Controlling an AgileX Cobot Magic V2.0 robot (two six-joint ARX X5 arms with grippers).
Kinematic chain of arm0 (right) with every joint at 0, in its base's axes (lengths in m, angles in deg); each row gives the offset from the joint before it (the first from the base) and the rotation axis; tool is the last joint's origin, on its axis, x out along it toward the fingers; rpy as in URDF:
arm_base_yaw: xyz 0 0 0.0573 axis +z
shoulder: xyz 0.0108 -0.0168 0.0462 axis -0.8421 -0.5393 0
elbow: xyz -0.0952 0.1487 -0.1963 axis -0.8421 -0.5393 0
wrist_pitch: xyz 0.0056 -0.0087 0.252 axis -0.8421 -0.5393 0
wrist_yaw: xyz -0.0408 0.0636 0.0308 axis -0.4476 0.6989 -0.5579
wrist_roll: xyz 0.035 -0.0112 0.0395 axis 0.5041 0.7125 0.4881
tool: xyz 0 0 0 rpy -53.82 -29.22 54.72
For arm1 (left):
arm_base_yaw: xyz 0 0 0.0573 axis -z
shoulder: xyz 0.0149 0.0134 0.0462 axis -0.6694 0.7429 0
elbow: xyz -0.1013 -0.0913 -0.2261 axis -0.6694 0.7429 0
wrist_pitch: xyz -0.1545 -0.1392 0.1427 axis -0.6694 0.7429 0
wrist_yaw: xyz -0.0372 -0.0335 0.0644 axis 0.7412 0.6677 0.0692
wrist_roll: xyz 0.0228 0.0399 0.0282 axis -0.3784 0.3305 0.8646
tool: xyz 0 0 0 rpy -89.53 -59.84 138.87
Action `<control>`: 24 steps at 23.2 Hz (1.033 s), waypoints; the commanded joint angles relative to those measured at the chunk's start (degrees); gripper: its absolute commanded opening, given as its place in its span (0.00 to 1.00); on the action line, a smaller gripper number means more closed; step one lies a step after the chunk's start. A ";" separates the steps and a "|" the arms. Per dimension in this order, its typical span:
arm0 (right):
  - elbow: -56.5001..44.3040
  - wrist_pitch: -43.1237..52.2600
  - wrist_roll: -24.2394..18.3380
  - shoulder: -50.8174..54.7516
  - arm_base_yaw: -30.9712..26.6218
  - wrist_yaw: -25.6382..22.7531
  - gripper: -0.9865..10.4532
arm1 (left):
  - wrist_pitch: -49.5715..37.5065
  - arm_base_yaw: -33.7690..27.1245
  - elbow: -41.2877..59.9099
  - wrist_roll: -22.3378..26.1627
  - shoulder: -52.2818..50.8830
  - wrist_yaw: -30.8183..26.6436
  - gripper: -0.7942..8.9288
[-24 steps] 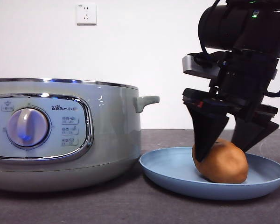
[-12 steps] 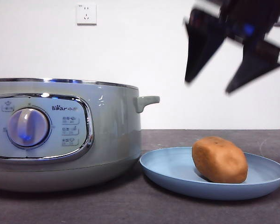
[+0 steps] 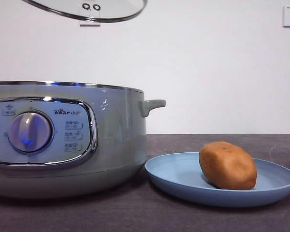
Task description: Take the potato out from the steamer,put the potato on the plate,close the lid
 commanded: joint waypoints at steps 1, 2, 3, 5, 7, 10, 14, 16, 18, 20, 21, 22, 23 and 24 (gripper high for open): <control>1.01 -0.42 0.61 0.85 0.00 -1.53 0.50 | -3.50 -0.24 4.94 -0.90 -0.44 0.17 0.07; 1.07 -0.39 0.61 1.25 0.00 -1.51 0.50 | -4.81 -0.24 7.19 -0.94 -0.44 0.15 0.07; 1.07 -0.48 0.61 1.38 0.00 -1.53 0.50 | -5.66 -0.24 9.14 -1.44 -0.44 0.13 0.07; 1.07 -0.83 0.61 1.40 0.00 -1.55 0.50 | -7.32 -0.24 12.44 -2.49 -0.46 0.15 0.07; 1.07 -1.07 0.61 1.33 0.00 -1.55 0.50 | -7.96 -0.24 14.88 -3.34 -0.48 0.13 0.07; 1.07 -1.07 0.61 1.25 0.00 -1.53 0.50 | -8.24 -0.24 16.76 -3.54 -0.48 0.15 0.07; 1.07 -1.07 0.66 1.25 0.00 -1.55 0.50 | -9.35 -0.11 19.69 -3.96 -0.68 0.17 0.07; 1.07 -1.07 0.66 1.25 0.00 -1.55 0.50 | -9.29 -0.11 21.05 -3.93 -0.68 0.15 0.07; 1.07 -1.07 0.66 1.25 0.00 -1.55 0.50 | -9.66 -0.11 22.32 -3.93 -0.68 0.15 0.07; 1.07 -1.05 0.70 1.25 0.00 -1.55 0.50 | -9.84 -0.11 23.50 -4.52 -0.70 0.17 0.07; 1.07 -1.05 0.76 1.25 0.00 -1.55 0.50 | -9.79 -0.11 23.93 -4.76 -0.68 0.20 0.07; 1.07 -1.05 0.81 1.25 0.00 -1.55 0.50 | -9.79 -0.11 24.46 -4.79 -0.70 0.20 0.07; 1.07 -1.05 0.81 1.25 0.00 -1.55 0.50 | -9.77 -0.11 24.96 -4.79 -0.70 0.20 0.07; 1.07 -1.03 0.81 1.25 0.00 -1.55 0.50 | -9.73 -0.11 25.38 -4.79 -0.70 0.17 0.07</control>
